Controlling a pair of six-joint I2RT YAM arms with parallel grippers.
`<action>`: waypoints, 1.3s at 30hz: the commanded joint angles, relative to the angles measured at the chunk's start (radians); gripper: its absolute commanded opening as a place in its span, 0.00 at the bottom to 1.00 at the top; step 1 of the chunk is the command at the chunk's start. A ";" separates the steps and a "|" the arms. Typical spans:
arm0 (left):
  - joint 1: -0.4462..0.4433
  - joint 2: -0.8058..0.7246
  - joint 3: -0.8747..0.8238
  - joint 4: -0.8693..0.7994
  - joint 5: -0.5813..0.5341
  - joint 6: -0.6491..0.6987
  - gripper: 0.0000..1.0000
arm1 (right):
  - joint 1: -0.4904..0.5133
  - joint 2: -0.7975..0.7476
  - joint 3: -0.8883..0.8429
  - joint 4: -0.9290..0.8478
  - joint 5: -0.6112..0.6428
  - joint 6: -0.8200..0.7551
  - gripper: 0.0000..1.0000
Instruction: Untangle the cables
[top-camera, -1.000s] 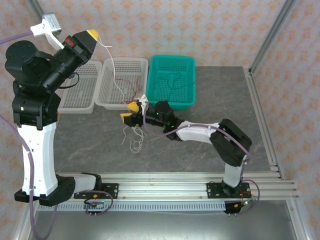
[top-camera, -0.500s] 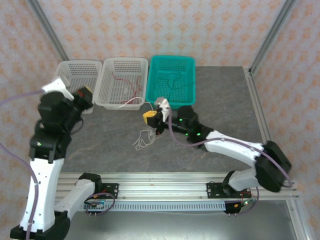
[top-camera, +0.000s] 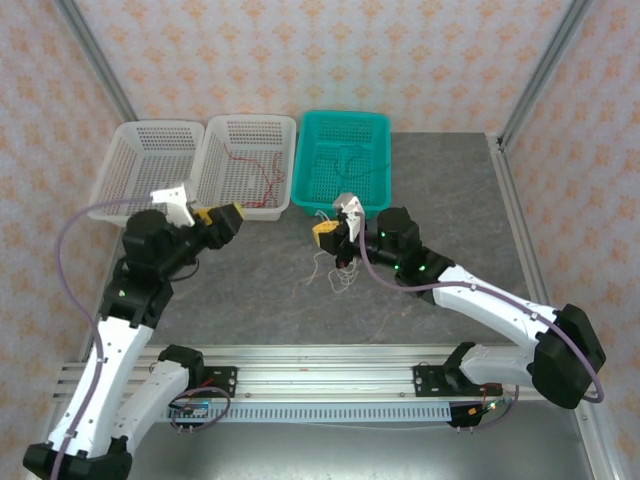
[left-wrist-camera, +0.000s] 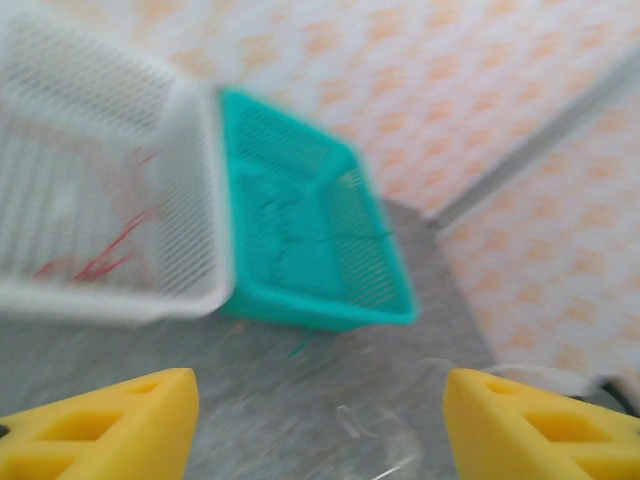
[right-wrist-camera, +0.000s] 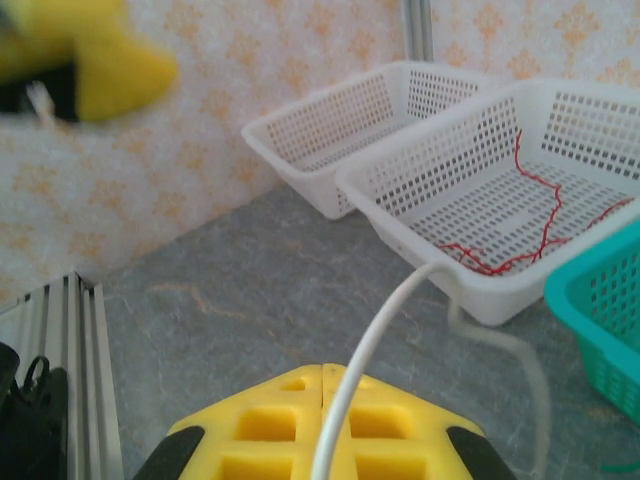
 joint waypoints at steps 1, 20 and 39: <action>-0.132 0.115 0.126 0.000 0.217 0.277 0.67 | 0.001 -0.008 -0.018 -0.013 -0.047 -0.042 0.00; -0.402 0.462 0.350 -0.369 0.201 1.277 0.69 | 0.000 -0.086 0.002 -0.137 -0.188 -0.114 0.00; -0.433 0.454 0.248 -0.057 0.202 1.043 0.00 | 0.001 -0.097 -0.088 -0.009 0.008 -0.068 0.14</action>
